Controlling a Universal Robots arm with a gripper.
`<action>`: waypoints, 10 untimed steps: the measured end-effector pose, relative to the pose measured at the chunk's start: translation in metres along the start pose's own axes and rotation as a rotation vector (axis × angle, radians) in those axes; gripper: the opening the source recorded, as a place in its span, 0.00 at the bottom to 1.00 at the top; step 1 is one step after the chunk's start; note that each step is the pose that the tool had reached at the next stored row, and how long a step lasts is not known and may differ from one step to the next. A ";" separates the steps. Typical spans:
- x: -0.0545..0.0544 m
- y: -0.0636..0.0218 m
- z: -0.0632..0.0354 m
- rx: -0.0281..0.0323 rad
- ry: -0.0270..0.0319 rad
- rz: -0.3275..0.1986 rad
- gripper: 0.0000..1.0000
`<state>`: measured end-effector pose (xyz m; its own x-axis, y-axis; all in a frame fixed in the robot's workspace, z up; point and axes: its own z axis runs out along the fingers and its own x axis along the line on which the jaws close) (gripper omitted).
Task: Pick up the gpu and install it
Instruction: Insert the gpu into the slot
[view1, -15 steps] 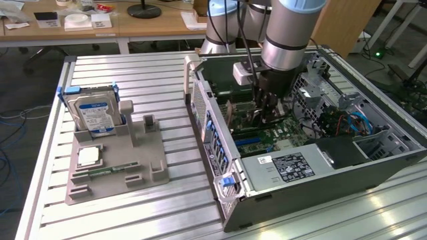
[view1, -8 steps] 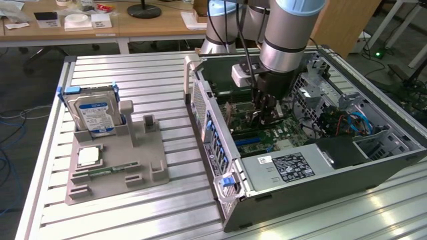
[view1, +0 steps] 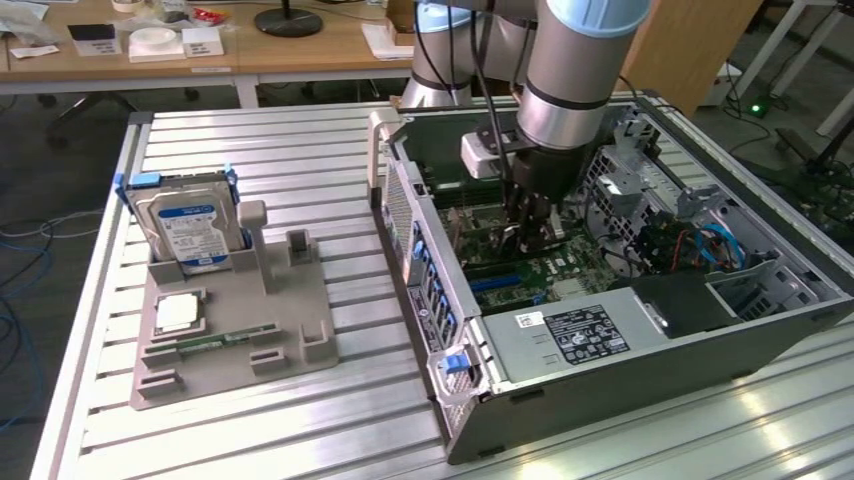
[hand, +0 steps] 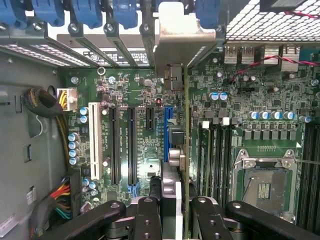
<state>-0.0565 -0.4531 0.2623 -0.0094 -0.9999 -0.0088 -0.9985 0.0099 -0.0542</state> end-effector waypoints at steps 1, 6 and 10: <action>0.000 0.0002 0.0006 0.0000 -0.0001 0.000 0.28; 0.000 0.0008 0.0046 -0.0032 0.0001 0.000 0.28; 0.000 0.0026 0.0074 -0.0055 0.0000 0.000 0.28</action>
<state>-0.0587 -0.4533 0.2547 -0.0095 -0.9999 -0.0088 -0.9988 0.0099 -0.0487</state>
